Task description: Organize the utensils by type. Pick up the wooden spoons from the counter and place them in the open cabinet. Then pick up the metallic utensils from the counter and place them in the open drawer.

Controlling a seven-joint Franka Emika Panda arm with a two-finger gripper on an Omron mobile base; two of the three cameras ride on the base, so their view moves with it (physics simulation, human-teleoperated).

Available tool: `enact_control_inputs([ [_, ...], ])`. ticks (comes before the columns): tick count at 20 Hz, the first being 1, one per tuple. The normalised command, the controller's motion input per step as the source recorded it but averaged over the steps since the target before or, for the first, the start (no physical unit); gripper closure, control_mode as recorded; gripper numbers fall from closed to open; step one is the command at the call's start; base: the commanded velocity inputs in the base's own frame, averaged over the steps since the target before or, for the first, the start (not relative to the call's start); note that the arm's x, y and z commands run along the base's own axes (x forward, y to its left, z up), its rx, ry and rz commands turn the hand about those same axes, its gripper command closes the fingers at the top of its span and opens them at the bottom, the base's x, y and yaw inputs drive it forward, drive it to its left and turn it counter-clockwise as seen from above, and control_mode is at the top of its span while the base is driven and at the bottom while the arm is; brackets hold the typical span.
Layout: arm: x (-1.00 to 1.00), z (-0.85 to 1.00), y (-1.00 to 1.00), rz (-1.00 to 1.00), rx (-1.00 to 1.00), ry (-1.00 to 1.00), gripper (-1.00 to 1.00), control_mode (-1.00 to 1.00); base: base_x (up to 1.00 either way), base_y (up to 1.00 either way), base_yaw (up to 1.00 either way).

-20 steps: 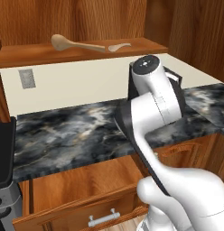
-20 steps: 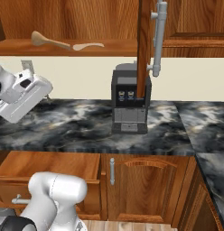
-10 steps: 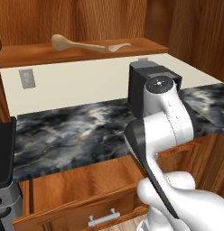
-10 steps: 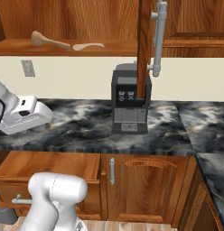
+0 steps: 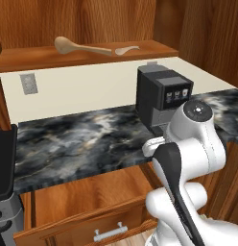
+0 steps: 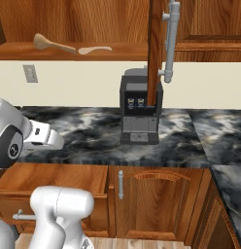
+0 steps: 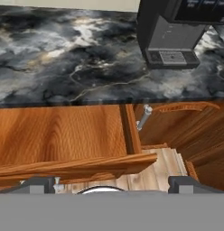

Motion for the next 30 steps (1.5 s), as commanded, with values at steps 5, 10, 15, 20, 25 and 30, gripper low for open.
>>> enact_control_inputs([
  [5,0.00,0.00,0.01,0.00,0.00,-0.03,-1.00,-1.00,0.00,0.00,0.00],
  [10,0.00,0.00,0.00,0.00,0.00,0.00,-1.00,-1.00,0.00,0.00,0.00],
  [15,-0.27,-0.09,-0.01,-0.01,0.00,0.01,-1.00,-1.00,0.00,0.00,0.00],
  [20,0.00,0.00,0.00,0.00,0.00,0.00,-1.00,1.00,-0.84,-0.13,-0.06],
  [25,0.00,0.00,0.00,0.00,0.00,0.00,-1.00,1.00,-0.96,-0.13,-0.12],
  [30,0.00,0.00,0.00,0.00,0.00,0.00,-1.00,1.00,-0.67,-0.03,-0.65],
])
